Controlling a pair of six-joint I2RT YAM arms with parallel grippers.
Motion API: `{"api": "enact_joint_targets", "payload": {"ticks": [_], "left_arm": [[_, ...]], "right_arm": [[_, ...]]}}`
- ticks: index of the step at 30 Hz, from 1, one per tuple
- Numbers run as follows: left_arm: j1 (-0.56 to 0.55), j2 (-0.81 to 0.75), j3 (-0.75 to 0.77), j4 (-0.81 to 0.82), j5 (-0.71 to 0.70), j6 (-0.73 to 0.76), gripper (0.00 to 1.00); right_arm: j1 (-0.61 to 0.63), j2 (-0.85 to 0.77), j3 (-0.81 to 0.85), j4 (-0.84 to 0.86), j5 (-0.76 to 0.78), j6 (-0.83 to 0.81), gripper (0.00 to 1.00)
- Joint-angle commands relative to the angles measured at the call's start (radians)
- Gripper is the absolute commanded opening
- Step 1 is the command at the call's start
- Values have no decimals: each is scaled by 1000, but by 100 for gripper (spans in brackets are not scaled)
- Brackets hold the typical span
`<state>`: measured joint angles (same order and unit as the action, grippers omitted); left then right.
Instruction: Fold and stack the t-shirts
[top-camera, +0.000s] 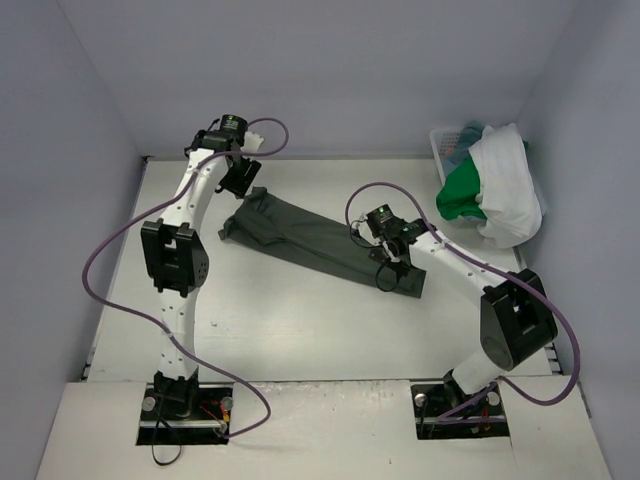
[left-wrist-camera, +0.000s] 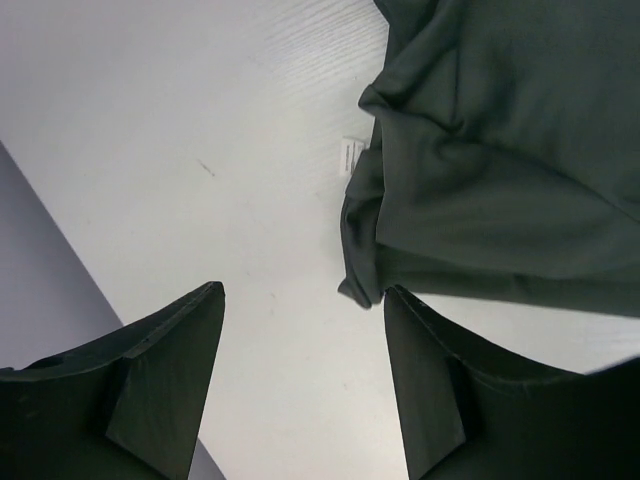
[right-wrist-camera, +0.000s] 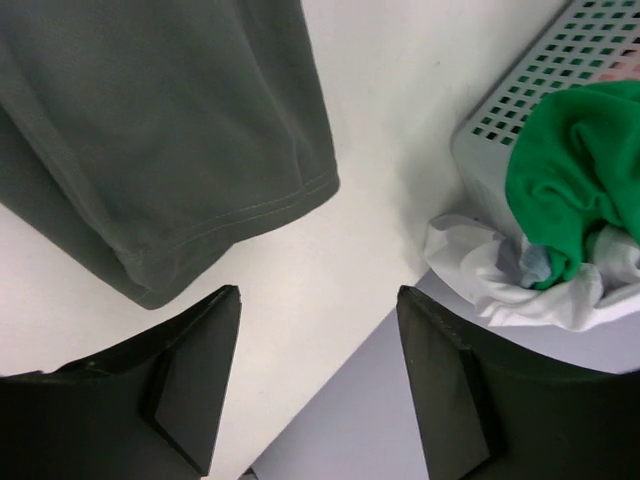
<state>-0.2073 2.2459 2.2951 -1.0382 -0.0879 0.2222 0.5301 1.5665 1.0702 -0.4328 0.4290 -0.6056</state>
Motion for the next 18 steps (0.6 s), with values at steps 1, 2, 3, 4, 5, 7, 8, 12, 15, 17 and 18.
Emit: {"api": "enact_joint_targets", "payload": {"ticks": [1,2,3,4,5,7,8,12,15,17,18], "left_arm": [[0,-108,-26,-29,14,-24,60],[0,-114,-36,-31,28,-26,60],[0,-126,-45,-34,36,-29,60],[-1,-132,-52,-40,45,-32,60],[0,-138,-63,-48,63,-32,60],[0,-149,-82,-46,80,-46,60],[0,-161,-110,-42,105,-50,60],[-1,-170,-175,0,226,-89,60],[-4,-137,-189,12,282,-99,58],[-4,-112,-200,29,312,-103,55],[-6,-106,-216,50,342,-106,52]], "right_arm": [[-11,-17,59,-20,-64,18,59],[-18,-5,71,-20,-97,26,56],[-22,18,97,-18,-158,44,46],[-27,32,108,-17,-183,52,42],[-30,46,118,-15,-202,56,36],[-33,93,145,-12,-232,69,29],[-36,104,151,-4,-248,69,23],[-71,181,189,29,-341,82,9],[-96,256,200,52,-384,86,3],[-104,274,191,66,-404,83,2],[-108,285,186,81,-406,83,2]]}}
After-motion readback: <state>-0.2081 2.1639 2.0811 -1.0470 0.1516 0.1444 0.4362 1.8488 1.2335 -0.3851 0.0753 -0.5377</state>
